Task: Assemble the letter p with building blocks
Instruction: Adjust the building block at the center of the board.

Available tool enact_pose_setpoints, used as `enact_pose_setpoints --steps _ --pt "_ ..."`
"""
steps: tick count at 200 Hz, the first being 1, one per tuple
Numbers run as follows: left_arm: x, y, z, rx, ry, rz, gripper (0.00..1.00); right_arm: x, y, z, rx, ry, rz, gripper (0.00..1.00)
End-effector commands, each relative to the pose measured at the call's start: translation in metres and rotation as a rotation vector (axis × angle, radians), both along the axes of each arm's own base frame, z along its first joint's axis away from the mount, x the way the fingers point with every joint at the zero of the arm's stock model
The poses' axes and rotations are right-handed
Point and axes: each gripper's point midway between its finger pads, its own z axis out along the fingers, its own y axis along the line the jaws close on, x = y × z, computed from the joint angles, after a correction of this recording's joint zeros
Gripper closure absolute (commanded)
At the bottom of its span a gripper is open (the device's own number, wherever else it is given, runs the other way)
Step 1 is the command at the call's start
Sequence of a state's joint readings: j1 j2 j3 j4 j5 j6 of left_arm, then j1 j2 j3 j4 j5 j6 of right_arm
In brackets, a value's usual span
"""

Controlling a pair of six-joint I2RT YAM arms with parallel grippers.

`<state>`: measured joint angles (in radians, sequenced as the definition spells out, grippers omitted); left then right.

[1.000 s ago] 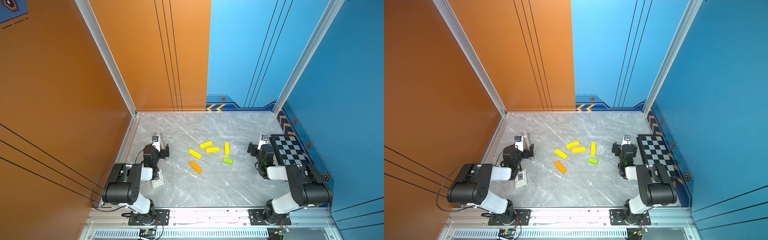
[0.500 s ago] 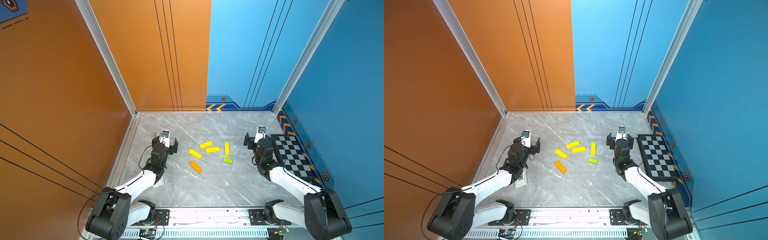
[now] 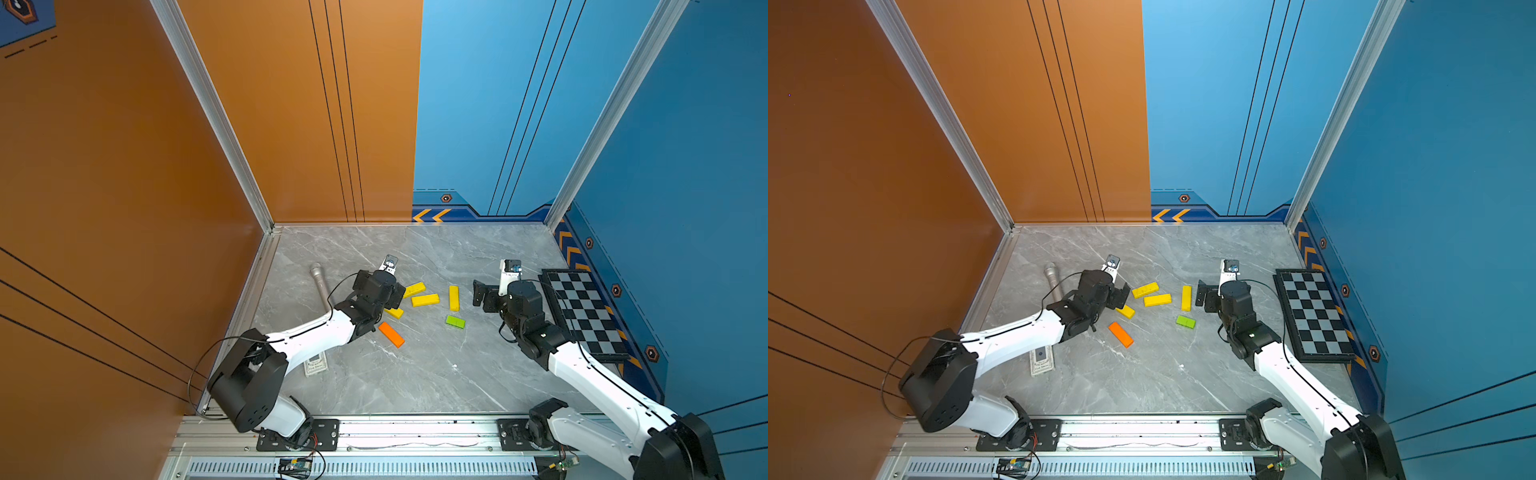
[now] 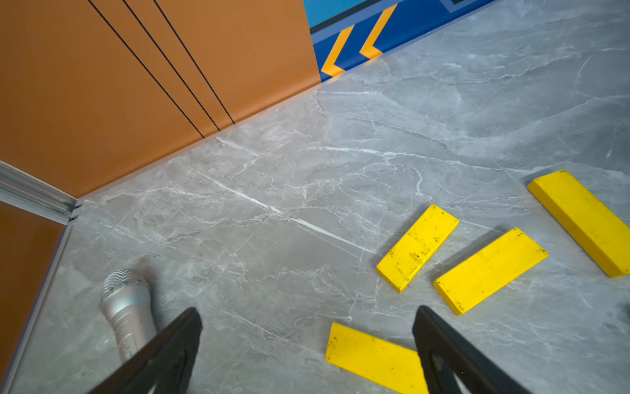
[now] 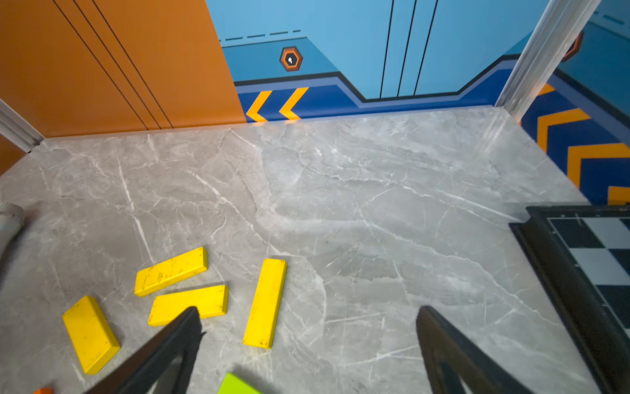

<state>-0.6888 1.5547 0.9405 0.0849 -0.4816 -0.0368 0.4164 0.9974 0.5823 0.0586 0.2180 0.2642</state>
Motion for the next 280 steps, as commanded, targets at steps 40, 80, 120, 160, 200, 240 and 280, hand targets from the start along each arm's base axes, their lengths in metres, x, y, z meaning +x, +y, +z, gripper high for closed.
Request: enact_pose_setpoints --steps 40,80,120,160,200,240,280 --pt "0.005 -0.019 -0.025 -0.097 0.174 0.063 0.04 -0.037 0.014 -0.037 0.006 0.094 0.070 0.00" --pt "-0.023 -0.015 -0.038 -0.219 0.305 0.129 0.18 -0.045 0.013 -0.045 0.015 0.100 0.085 0.00" --pt "-0.037 -0.024 -0.049 -0.355 0.356 0.223 0.27 -0.047 0.018 -0.052 0.036 0.096 0.112 0.00" --pt "-0.051 -0.031 -0.079 -0.431 0.456 0.276 0.27 -0.046 0.017 -0.059 0.038 0.143 0.090 0.00" --pt "-0.053 -0.031 -0.110 -0.556 0.500 0.349 0.31 -0.046 0.018 -0.061 0.042 0.152 0.092 0.00" --pt "-0.043 -0.029 -0.111 -0.531 0.474 0.354 0.33 -0.046 0.018 -0.064 0.052 0.154 0.090 0.00" --pt "-0.035 -0.028 -0.121 -0.531 0.487 0.378 0.33 -0.046 0.020 -0.068 0.057 0.170 0.090 0.00"
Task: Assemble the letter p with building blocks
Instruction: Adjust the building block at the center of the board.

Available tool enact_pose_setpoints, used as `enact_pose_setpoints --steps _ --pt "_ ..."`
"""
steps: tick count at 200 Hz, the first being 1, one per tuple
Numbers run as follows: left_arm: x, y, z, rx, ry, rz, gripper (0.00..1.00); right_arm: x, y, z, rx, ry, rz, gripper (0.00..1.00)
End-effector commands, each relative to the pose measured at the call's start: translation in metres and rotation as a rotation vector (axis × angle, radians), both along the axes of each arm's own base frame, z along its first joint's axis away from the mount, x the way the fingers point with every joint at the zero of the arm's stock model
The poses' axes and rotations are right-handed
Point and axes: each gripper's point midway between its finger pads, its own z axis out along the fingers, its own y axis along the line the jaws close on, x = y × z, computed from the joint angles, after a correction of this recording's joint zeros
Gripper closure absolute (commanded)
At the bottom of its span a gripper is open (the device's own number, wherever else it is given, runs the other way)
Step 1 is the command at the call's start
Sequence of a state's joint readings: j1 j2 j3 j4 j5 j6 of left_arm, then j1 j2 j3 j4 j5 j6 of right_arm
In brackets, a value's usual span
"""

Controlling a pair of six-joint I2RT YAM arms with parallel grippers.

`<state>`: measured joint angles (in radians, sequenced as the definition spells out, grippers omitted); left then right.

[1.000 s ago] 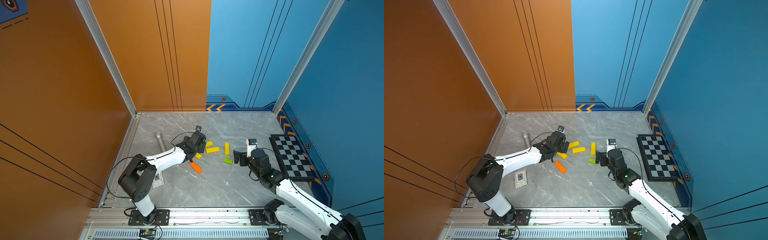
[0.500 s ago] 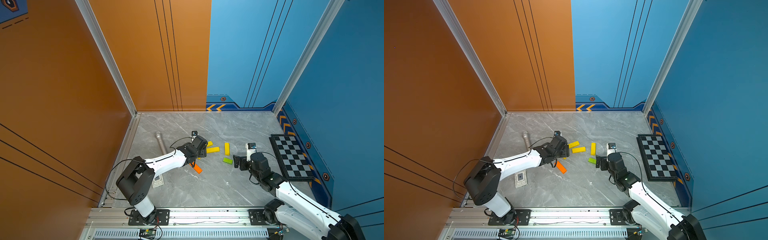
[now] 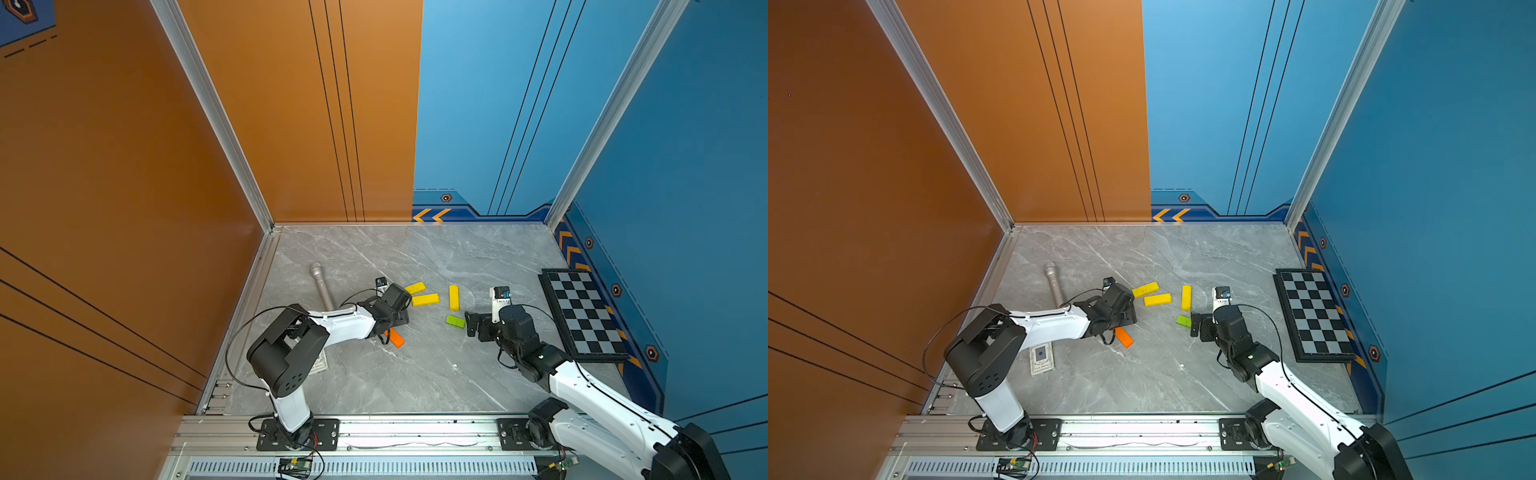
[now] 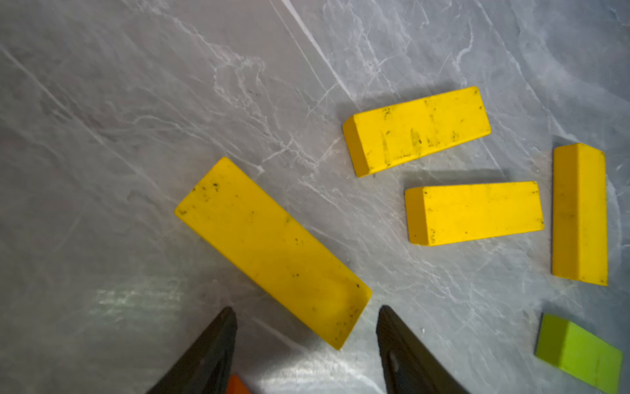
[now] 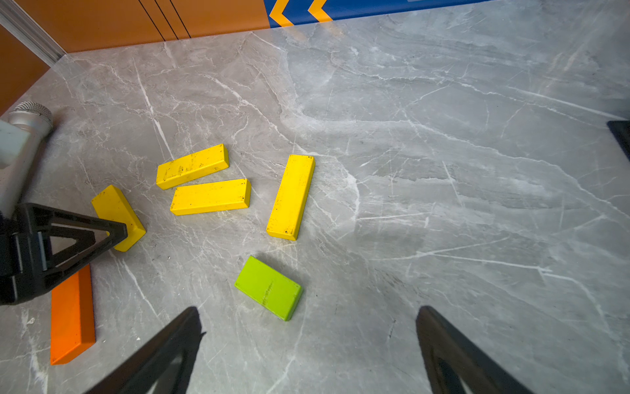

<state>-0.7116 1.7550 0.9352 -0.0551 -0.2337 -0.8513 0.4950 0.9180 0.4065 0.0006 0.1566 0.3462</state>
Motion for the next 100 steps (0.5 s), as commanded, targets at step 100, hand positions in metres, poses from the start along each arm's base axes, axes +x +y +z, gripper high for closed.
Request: enact_pose_setpoints --steps 100 --pt "0.034 0.015 -0.014 0.131 0.069 -0.021 0.54 0.005 -0.002 -0.007 0.011 0.044 -0.044 0.00"
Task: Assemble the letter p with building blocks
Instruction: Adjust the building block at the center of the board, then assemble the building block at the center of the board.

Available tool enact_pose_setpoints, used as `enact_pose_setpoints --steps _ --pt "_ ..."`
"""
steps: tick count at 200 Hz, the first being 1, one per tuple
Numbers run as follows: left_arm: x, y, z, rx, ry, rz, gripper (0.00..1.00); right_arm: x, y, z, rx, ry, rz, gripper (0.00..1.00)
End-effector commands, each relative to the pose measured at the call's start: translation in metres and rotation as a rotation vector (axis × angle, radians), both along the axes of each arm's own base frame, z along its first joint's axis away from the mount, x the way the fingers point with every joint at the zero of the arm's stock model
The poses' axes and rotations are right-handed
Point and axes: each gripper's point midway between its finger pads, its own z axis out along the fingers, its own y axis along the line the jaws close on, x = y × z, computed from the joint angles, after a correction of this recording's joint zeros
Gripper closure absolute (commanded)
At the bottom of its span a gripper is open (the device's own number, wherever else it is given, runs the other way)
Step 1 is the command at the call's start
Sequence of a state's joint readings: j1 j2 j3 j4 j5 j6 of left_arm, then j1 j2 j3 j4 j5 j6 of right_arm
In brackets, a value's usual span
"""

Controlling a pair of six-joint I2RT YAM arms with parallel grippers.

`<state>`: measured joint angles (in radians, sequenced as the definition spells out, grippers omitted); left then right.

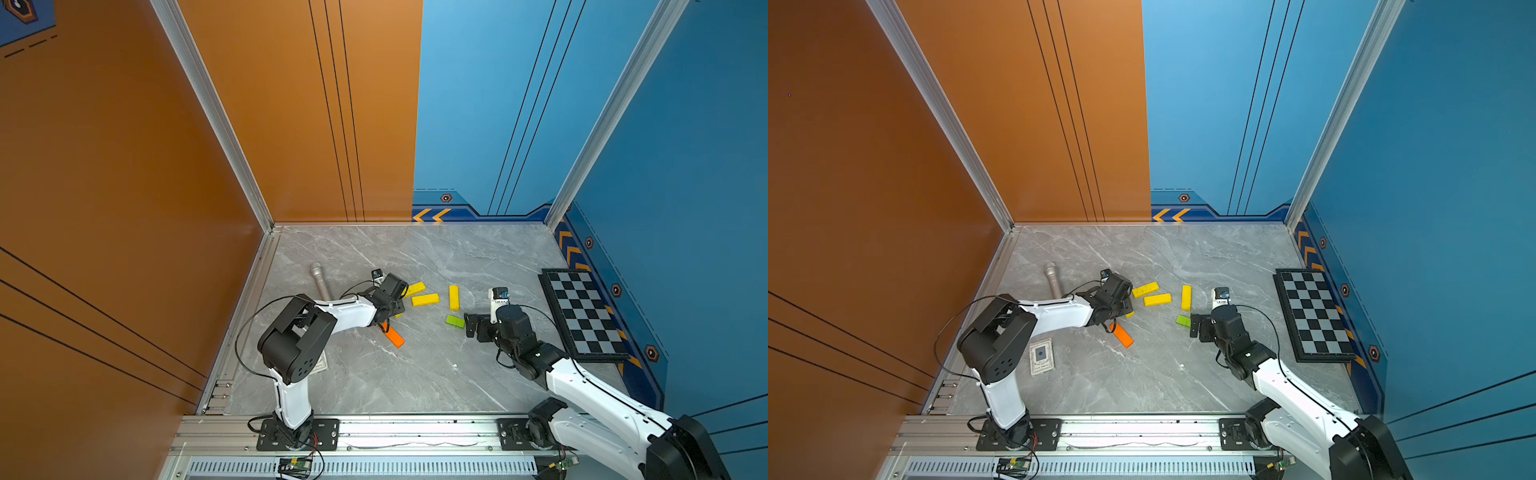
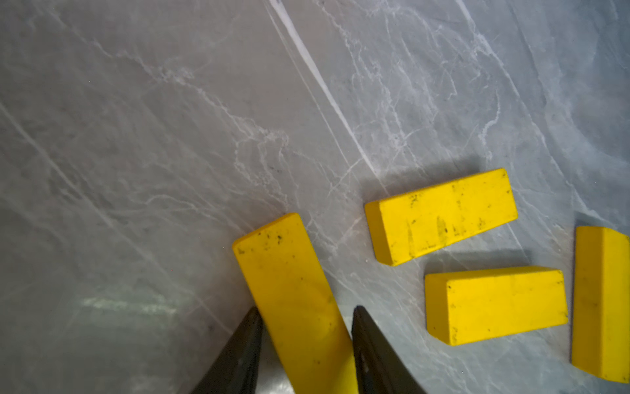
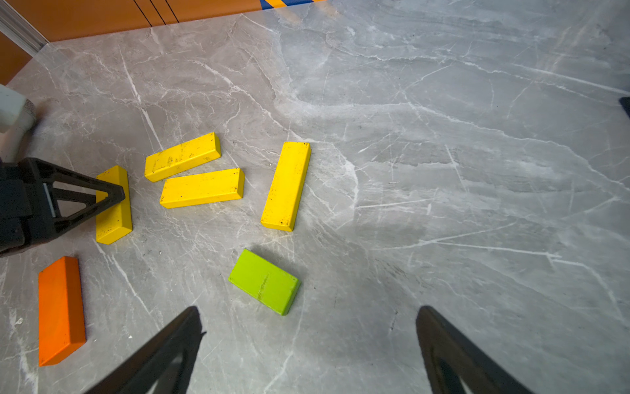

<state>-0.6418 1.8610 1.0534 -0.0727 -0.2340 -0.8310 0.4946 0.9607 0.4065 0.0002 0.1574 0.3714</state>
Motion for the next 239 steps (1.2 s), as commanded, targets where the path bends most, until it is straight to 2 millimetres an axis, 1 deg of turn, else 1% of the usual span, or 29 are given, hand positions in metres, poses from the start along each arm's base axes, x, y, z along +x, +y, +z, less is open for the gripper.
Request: enact_pose_setpoints --steps 1,33,49,64,87,105,124,133,149,153,161,179,191,196,208,220,231,239 --pt "-0.005 0.007 -0.010 0.120 0.076 -0.077 0.54 0.005 -0.002 0.005 0.010 0.002 -0.029 0.00" --pt "-0.002 0.011 -0.012 0.226 0.117 -0.179 0.54 0.005 -0.002 0.002 0.008 0.020 -0.032 0.00" --pt "0.001 0.014 -0.012 0.249 0.132 -0.203 0.57 0.005 -0.003 0.002 0.009 0.022 -0.036 0.00" --pt "0.002 0.013 -0.011 0.263 0.134 -0.233 0.58 0.005 -0.004 0.001 0.009 0.024 -0.038 0.00" --pt "0.003 0.009 -0.014 0.283 0.151 -0.304 0.62 0.005 -0.005 0.001 0.011 0.025 -0.040 0.00" --pt "0.003 0.005 -0.017 0.283 0.166 -0.334 0.61 0.006 -0.004 0.001 0.013 0.026 -0.039 0.00" --pt "0.003 0.002 -0.018 0.289 0.170 -0.360 0.63 0.006 -0.005 0.000 0.013 0.029 -0.041 0.00" --pt "0.003 0.004 -0.017 0.295 0.168 -0.355 0.59 0.006 -0.005 -0.001 0.012 0.030 -0.041 0.00" --pt "0.004 0.005 -0.013 0.298 0.157 -0.348 0.59 0.006 -0.006 -0.003 0.007 0.036 -0.043 0.00" --pt "0.005 0.005 -0.011 0.297 0.151 -0.344 0.57 0.007 -0.006 -0.004 0.006 0.037 -0.044 0.00" --pt "0.005 0.006 -0.006 0.300 0.141 -0.337 0.51 0.007 -0.006 -0.004 0.004 0.038 -0.044 0.00" --pt "0.006 0.009 0.010 0.335 0.088 -0.317 0.49 0.007 0.000 -0.004 0.014 0.037 -0.010 0.00" --pt "0.007 0.010 0.026 0.371 0.029 -0.306 0.37 0.007 0.005 -0.004 0.022 0.029 0.022 0.00" --pt "0.007 0.009 0.034 0.379 0.000 -0.306 0.35 0.006 0.008 -0.003 0.020 0.022 0.040 0.00" --pt "0.006 0.006 0.053 0.391 -0.069 -0.310 0.33 0.007 0.012 0.002 0.017 -0.017 0.066 0.00" --pt "0.002 0.004 0.070 0.394 -0.125 -0.312 0.27 0.009 0.018 0.010 0.027 -0.060 0.103 0.00" --pt "-0.003 0.002 0.083 0.390 -0.166 -0.322 0.23 0.012 0.031 0.022 0.045 -0.095 0.165 0.00" --pt "-0.007 0.000 0.087 0.392 -0.184 -0.339 0.21 0.014 0.041 0.029 0.050 -0.102 0.216 0.00"
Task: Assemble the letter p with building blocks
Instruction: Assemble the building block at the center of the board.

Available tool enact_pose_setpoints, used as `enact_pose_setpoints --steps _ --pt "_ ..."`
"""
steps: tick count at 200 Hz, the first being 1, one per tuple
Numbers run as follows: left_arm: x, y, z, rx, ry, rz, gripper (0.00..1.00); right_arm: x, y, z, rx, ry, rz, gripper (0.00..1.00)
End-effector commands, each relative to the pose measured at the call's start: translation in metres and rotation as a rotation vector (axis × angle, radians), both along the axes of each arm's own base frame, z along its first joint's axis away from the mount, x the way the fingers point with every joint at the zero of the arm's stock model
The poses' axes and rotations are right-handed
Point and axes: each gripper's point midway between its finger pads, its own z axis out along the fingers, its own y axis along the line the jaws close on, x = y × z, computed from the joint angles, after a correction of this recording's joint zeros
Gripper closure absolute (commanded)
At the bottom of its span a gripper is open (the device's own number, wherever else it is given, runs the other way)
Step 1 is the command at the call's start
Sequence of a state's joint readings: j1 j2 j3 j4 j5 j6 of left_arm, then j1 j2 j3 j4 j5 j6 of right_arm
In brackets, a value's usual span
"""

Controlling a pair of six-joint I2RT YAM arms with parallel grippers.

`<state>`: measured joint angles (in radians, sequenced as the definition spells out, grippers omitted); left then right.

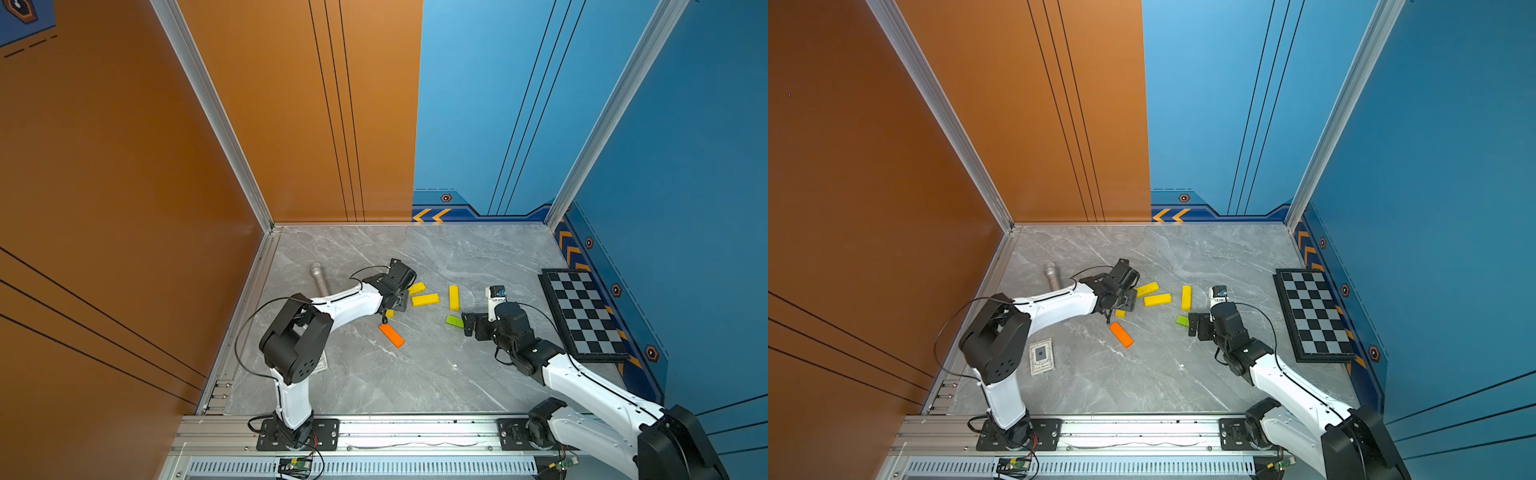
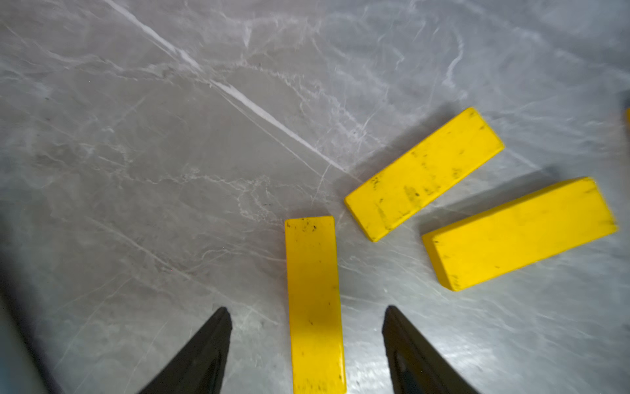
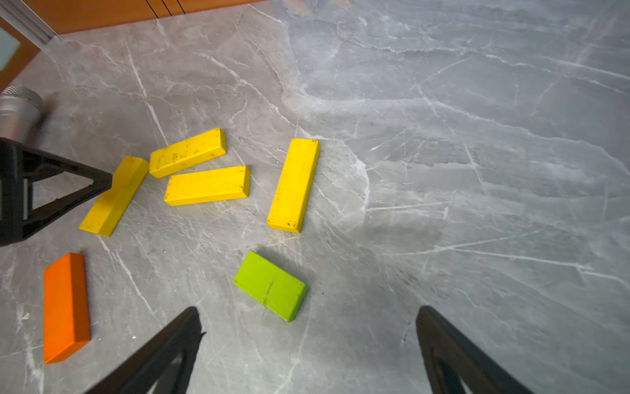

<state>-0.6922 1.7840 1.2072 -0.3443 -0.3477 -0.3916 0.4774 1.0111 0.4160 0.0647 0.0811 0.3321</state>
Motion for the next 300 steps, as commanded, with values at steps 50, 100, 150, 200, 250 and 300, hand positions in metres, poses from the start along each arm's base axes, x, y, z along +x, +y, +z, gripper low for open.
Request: enact_pose_setpoints --steps 50,100,150,200,250,300 --pt "-0.030 0.010 0.036 -0.056 -0.250 -0.106 0.15 0.032 0.086 0.028 -0.121 0.011 0.518 0.04" --pt "-0.058 0.034 0.048 -0.095 -0.366 -0.150 0.09 0.083 0.099 0.024 -0.270 -0.055 0.677 0.10" --pt "-0.085 0.055 0.048 -0.195 -0.411 -0.146 0.07 0.086 0.111 0.026 -0.302 -0.014 0.866 0.22" --pt "-0.087 0.061 0.046 -0.228 -0.421 -0.139 0.07 0.086 0.120 0.016 -0.296 0.075 0.968 0.23" --pt "-0.087 0.061 0.042 -0.250 -0.403 -0.131 0.07 0.128 0.137 -0.018 -0.565 0.082 0.925 0.27" --pt "-0.088 0.062 0.045 -0.258 -0.412 -0.137 0.07 0.145 0.153 -0.022 -0.463 0.071 0.976 0.33"
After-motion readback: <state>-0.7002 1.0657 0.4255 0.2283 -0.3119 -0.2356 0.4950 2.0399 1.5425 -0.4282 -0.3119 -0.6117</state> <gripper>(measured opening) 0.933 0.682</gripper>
